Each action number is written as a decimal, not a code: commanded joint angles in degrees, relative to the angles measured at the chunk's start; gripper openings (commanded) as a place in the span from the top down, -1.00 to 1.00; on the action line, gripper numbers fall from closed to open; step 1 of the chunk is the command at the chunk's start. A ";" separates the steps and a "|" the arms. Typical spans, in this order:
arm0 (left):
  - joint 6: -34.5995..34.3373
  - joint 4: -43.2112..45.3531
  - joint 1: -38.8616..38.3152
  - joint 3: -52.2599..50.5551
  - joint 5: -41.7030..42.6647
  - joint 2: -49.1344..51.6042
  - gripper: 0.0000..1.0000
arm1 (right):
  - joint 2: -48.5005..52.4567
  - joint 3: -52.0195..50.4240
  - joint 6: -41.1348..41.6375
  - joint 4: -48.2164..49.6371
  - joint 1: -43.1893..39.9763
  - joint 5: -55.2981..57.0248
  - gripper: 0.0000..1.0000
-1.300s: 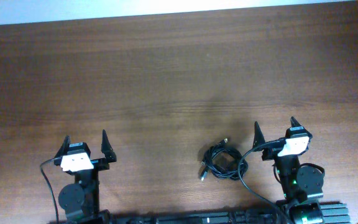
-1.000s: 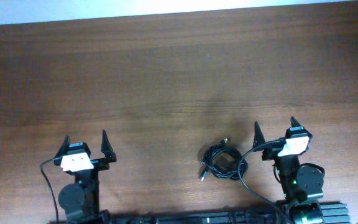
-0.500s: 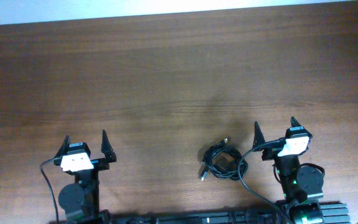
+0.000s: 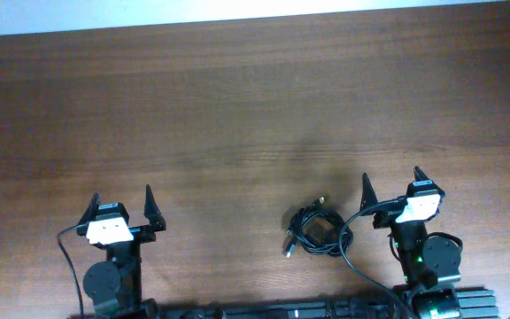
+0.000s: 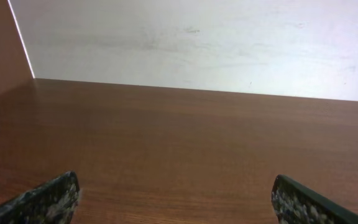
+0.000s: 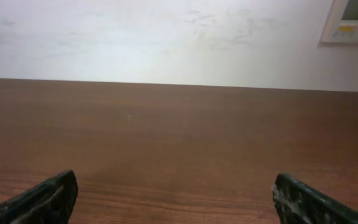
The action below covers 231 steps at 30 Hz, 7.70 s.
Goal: Untangle cables
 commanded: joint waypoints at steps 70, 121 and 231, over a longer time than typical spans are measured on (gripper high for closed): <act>17.07 -39.15 -24.46 51.36 9.55 66.88 -0.98 | -0.11 -0.28 -0.02 -0.31 -0.42 0.35 -0.97; 33.48 -2.95 -61.31 52.52 5.27 103.65 0.91 | -0.11 -0.28 -0.02 -0.31 -0.42 0.35 -0.97; -47.91 43.85 -48.02 52.54 37.03 67.12 1.00 | 40.68 39.47 3.48 41.68 -0.42 -55.01 0.92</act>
